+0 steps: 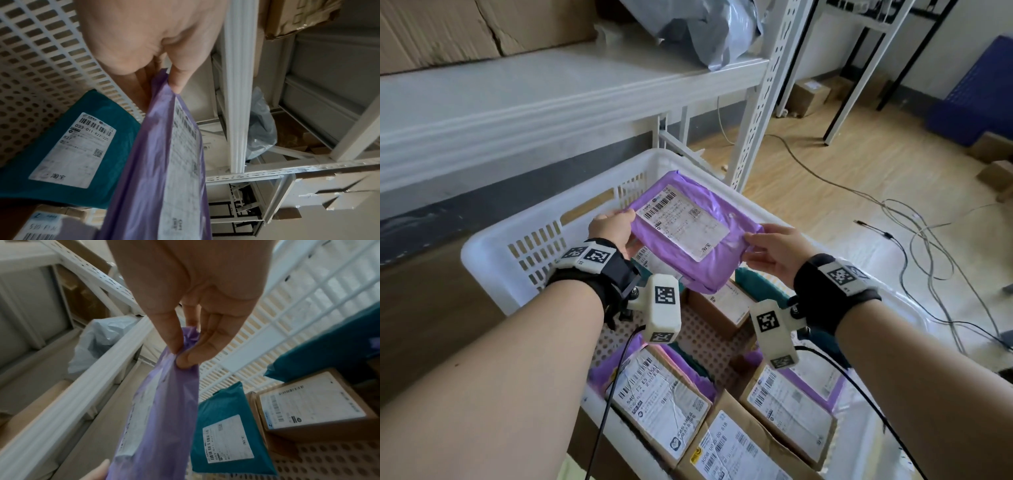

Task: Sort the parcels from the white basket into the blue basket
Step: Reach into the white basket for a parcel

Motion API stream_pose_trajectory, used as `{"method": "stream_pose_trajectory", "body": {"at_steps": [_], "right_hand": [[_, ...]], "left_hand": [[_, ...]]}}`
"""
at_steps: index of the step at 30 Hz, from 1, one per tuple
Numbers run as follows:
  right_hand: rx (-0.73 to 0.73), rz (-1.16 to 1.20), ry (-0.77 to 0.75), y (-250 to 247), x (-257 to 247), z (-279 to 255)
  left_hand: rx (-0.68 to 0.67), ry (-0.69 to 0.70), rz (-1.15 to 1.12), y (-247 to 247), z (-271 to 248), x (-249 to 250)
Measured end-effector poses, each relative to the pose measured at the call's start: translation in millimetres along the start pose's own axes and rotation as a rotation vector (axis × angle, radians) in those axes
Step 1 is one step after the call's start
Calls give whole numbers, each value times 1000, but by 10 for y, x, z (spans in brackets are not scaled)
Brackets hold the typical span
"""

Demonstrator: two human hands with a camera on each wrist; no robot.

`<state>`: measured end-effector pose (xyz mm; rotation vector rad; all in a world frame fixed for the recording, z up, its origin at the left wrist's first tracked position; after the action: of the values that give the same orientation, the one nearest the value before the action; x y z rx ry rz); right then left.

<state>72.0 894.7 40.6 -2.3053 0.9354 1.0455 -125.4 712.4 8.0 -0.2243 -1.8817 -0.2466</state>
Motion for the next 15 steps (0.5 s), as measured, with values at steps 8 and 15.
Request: {"method": "stream_pose_trajectory", "body": {"at_steps": [8,15], "right_hand": [[46,41,79,397,106,789],[83,82,241,646,490,1578]], "left_hand": [[-20,-139,-73,63,573,-511],[-97,-316,187,95,1070,-1153]]}}
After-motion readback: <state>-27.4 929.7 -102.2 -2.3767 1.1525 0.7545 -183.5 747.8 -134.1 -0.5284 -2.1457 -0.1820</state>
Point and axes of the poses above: each hand's wrist, its own z-axis towards the middle knuckle, its own y-axis out of the palm, x = y × z, the point moved 7 cm from there along z, towards the middle knuckle, and after that the axes turned 12 degrees about y, right-handed, at the moved point
